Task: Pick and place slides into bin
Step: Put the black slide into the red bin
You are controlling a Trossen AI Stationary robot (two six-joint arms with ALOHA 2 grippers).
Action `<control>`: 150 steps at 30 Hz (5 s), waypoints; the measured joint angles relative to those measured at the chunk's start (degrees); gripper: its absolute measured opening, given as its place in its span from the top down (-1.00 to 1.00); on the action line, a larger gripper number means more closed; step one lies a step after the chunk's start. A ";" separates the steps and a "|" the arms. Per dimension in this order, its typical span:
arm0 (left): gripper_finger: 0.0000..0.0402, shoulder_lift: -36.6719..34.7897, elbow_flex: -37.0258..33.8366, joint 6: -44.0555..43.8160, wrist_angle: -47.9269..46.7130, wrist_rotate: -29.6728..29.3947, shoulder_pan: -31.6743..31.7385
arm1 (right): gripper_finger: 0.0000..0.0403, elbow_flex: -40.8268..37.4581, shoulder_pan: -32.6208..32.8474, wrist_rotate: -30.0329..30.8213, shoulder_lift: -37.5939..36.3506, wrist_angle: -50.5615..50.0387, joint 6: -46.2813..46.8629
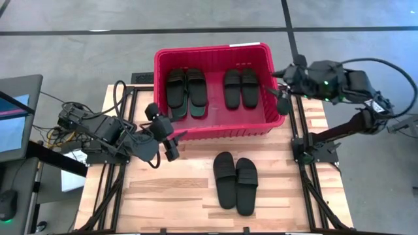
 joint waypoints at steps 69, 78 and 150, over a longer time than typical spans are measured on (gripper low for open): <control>-0.10 34.68 0.00 -9.25 27.69 15.71 -4.39 | 0.29 -47.80 60.75 23.84 -15.71 30.66 31.05; -0.10 38.71 -0.01 0.64 30.46 10.25 -6.10 | 0.33 -47.80 63.52 24.57 -15.69 29.84 32.59; 0.98 46.25 8.12 3.97 18.18 10.27 2.39 | 0.35 -47.74 64.39 28.23 -16.02 28.99 32.48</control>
